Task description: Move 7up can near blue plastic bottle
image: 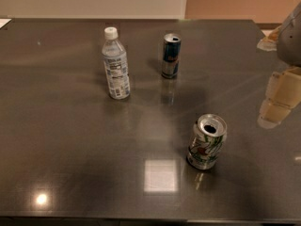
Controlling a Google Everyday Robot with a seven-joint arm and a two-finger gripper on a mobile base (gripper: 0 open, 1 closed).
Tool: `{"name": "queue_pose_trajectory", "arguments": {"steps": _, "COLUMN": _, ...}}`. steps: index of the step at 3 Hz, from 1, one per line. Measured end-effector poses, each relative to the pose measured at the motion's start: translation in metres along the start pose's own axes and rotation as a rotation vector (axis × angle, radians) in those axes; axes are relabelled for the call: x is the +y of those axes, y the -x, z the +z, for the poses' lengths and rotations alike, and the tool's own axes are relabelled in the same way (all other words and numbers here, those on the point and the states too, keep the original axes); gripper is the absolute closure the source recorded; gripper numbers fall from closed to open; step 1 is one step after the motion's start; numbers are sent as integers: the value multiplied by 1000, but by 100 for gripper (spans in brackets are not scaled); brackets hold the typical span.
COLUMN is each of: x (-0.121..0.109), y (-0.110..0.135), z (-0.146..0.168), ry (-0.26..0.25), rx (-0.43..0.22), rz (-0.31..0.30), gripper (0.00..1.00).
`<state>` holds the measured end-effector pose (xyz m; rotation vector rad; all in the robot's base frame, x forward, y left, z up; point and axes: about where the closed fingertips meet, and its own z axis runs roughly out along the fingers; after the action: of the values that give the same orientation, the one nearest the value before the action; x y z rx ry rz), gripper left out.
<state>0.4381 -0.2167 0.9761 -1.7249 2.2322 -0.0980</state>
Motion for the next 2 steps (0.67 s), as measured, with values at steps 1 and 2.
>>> {"name": "queue_pose_trajectory", "arguments": {"steps": 1, "x": 0, "y": 0, "z": 0, "ry": 0, "rx": 0, "rz": 0, "gripper": 0}}
{"name": "queue_pose_trajectory", "arguments": {"steps": 2, "x": 5, "y": 2, "z": 5, "ry": 13, "rx": -24, "rz": -21, "gripper": 0}}
